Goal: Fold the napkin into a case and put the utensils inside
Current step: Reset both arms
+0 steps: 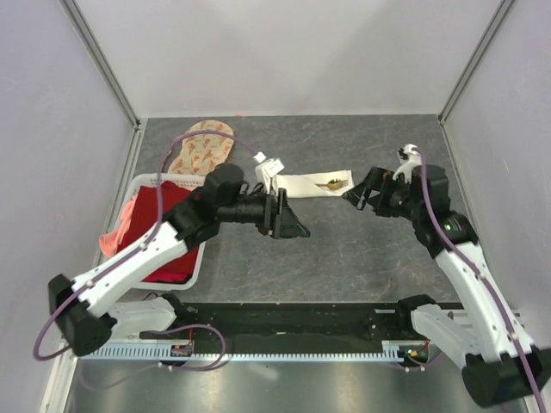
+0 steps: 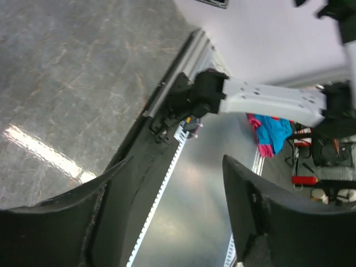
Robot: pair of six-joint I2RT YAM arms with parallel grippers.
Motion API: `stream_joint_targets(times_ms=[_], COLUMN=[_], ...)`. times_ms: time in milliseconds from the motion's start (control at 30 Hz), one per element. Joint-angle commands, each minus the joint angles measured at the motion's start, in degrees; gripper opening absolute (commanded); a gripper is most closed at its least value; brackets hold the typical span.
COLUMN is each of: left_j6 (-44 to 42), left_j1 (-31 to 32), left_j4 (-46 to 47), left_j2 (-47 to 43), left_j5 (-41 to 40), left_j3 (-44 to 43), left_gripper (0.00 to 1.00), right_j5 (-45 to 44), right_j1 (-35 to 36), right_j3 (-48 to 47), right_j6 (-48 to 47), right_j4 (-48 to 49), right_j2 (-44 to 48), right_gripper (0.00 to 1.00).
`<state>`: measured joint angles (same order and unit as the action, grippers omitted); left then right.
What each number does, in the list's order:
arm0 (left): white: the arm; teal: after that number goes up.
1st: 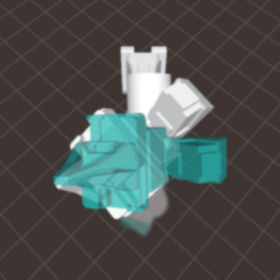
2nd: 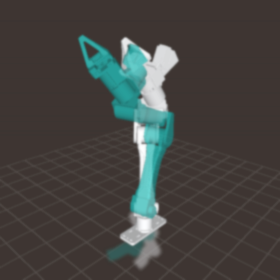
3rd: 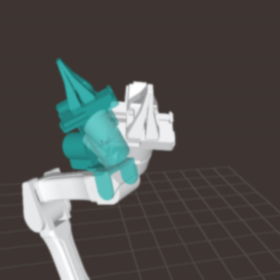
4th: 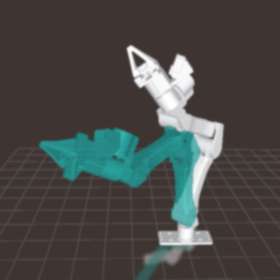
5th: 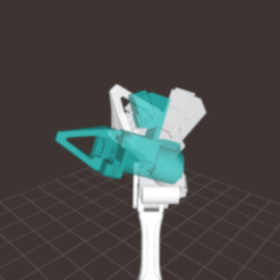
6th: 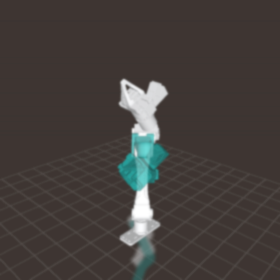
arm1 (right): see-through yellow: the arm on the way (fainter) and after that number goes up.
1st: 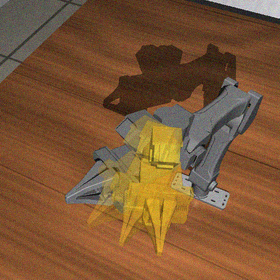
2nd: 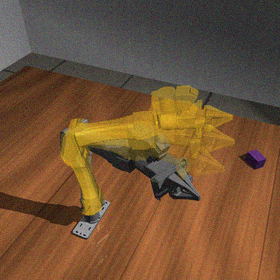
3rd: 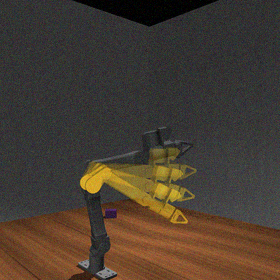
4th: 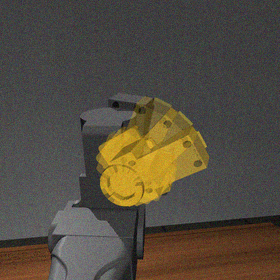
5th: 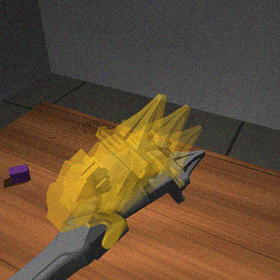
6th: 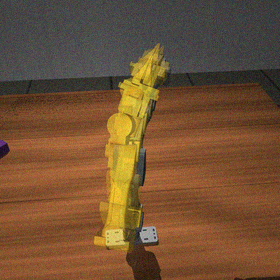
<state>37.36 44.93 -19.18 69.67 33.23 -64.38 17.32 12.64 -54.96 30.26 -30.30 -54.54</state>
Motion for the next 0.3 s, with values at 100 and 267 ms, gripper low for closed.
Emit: stream_joint_targets(times_ms=[100, 267], left_j6=[5.8, 13.8], left_j1=[-0.5, -0.5], left_j4=[19.0, 30.3], left_j2=[-19.2, -26.1], left_j5=[-6.7, -11.5], left_j3=[16.1, 24.2], left_gripper=[0.97, 1.0], right_j5=[2.9, 6.6], right_j1=[0.1, 0.1], right_j3=[13.5, 17.4], right_j6=[15.3, 23.9], right_j4=[4.7, 14.5], right_j2=[19.6, 28.9], right_gripper=[0.98, 0.98])
